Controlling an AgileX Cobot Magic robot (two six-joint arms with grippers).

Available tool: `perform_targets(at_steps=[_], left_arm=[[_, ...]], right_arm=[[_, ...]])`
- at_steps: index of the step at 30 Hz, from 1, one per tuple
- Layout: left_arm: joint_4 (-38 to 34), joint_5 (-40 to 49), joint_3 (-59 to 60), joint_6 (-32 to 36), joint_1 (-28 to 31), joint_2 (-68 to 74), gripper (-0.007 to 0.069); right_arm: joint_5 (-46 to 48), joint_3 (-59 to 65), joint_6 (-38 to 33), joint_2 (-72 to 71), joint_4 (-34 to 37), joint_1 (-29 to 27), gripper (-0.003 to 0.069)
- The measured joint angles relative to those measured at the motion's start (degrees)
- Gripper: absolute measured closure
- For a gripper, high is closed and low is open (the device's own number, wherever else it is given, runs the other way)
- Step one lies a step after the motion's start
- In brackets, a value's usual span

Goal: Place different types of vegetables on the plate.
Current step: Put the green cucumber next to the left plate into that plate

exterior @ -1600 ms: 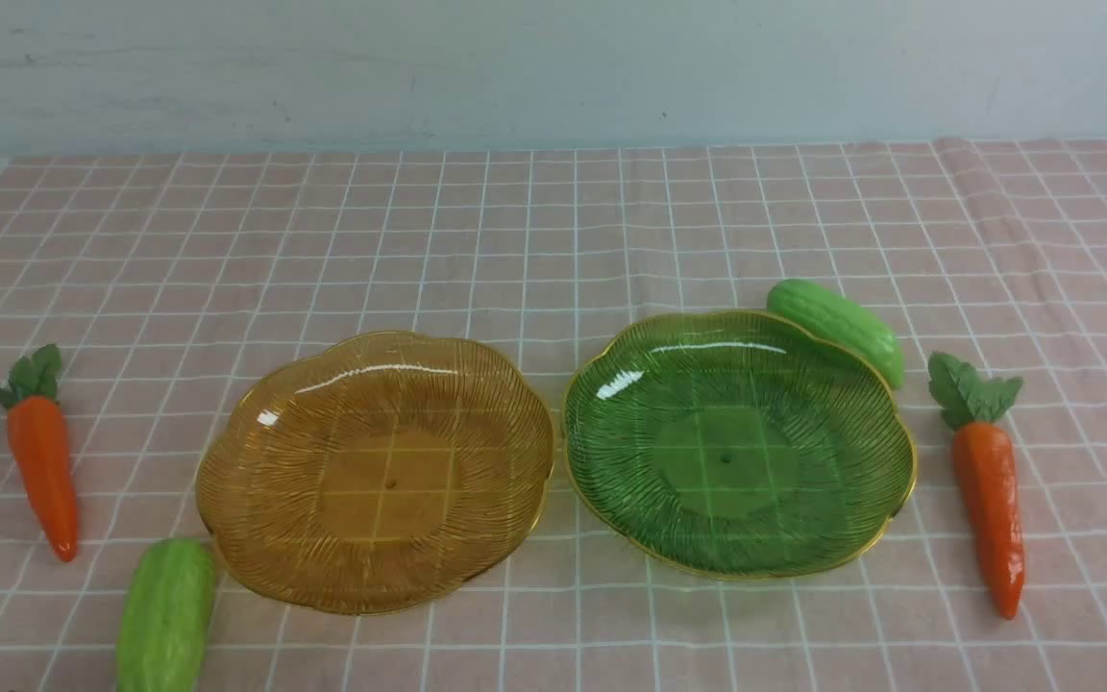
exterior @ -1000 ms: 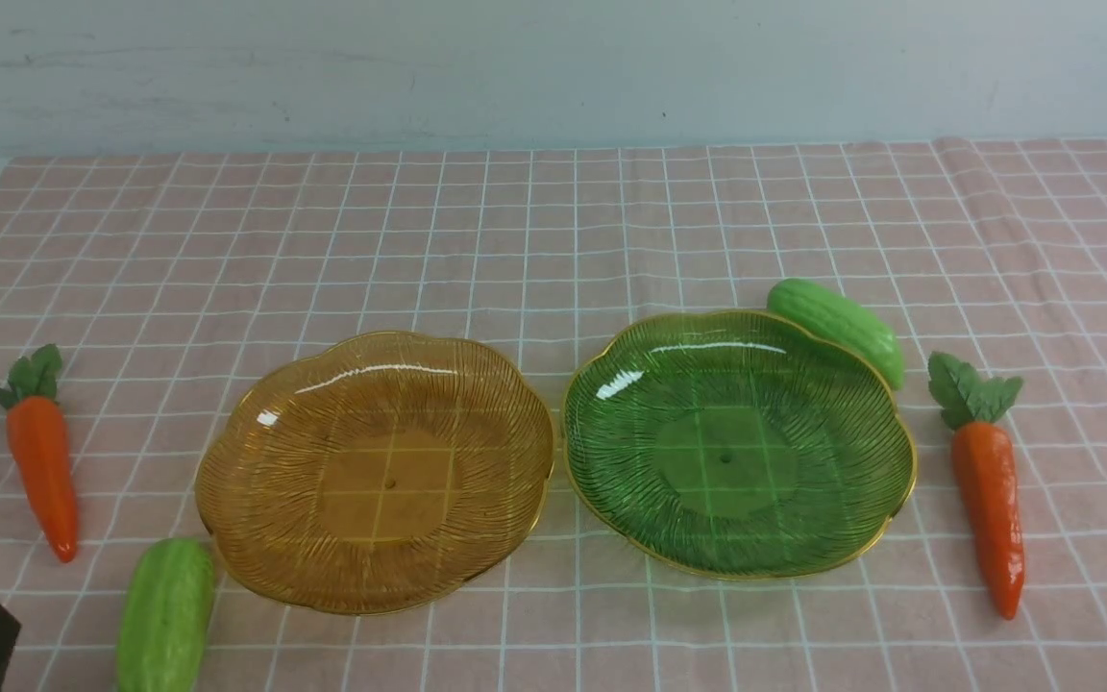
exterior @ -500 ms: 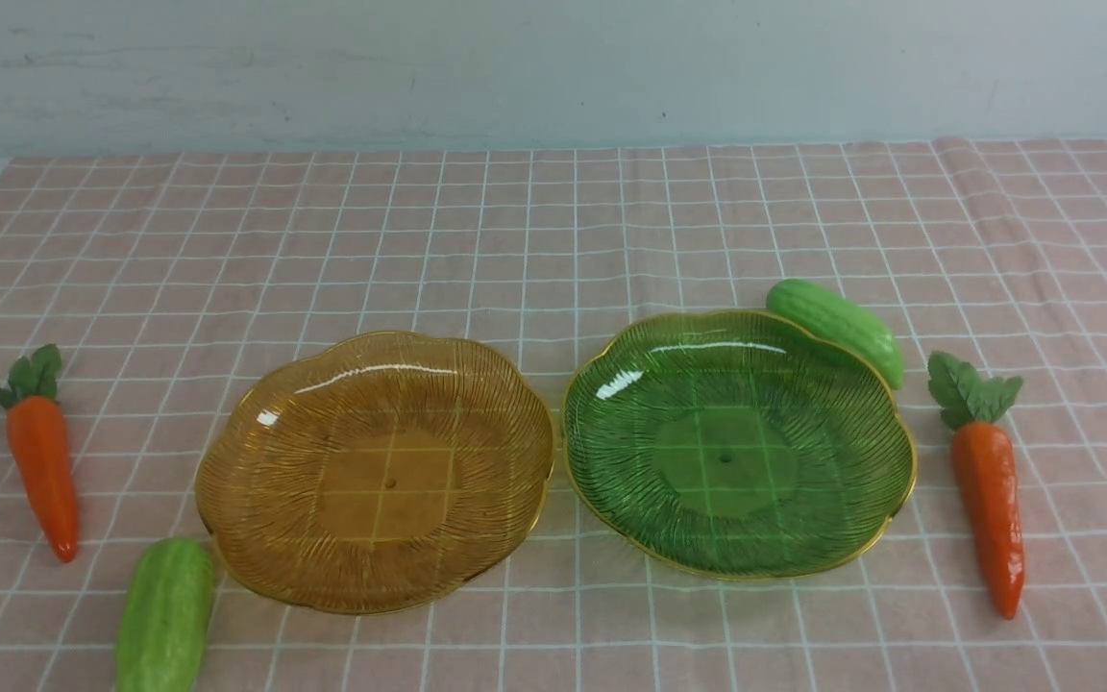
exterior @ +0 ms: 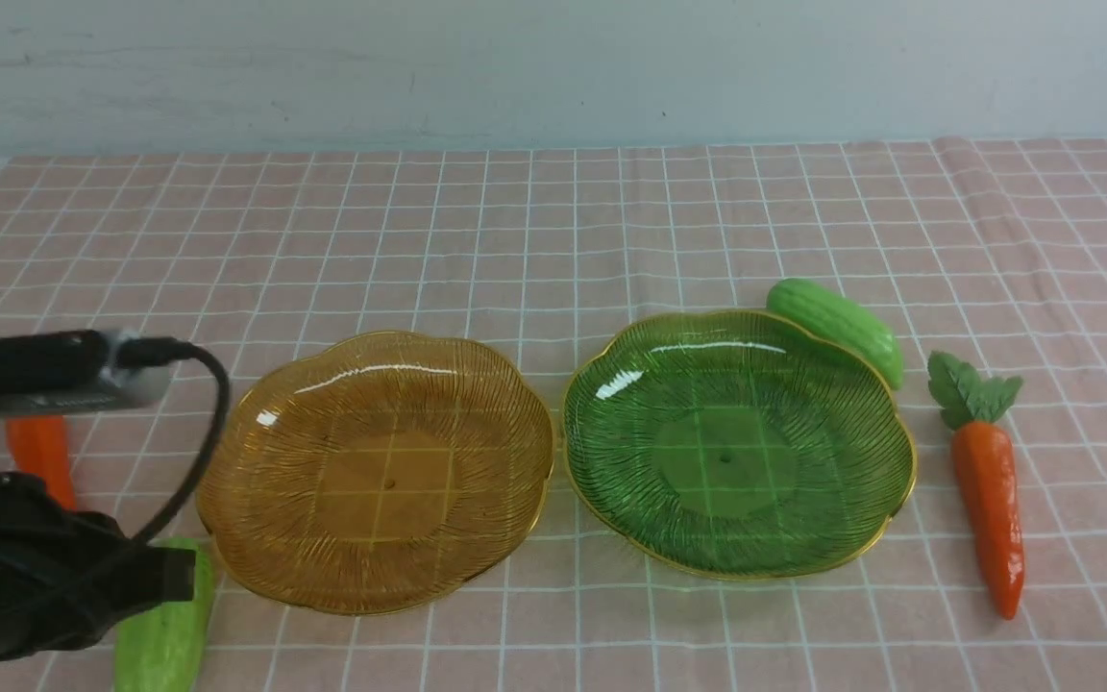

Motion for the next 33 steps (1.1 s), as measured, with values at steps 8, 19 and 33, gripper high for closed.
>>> perform_targets(at_steps=[8, 19, 33], left_arm=[[13.05, -1.29, -0.14, -6.74, 0.0, 11.68, 0.0628], [15.5, -6.87, -0.14, -8.65, 0.0, 21.22, 0.0228], [17.28, -12.46, -0.49, -13.83, 0.0, 32.31, 0.004]], right_arm=[[-0.52, -0.88, 0.81, 0.0, 5.12, 0.0, 0.0674], [35.02, -33.68, -17.22, 27.04, 3.26, 0.0, 0.0674], [40.45, -36.93, -27.75, 34.98, 11.22, 0.0, 0.0674]])
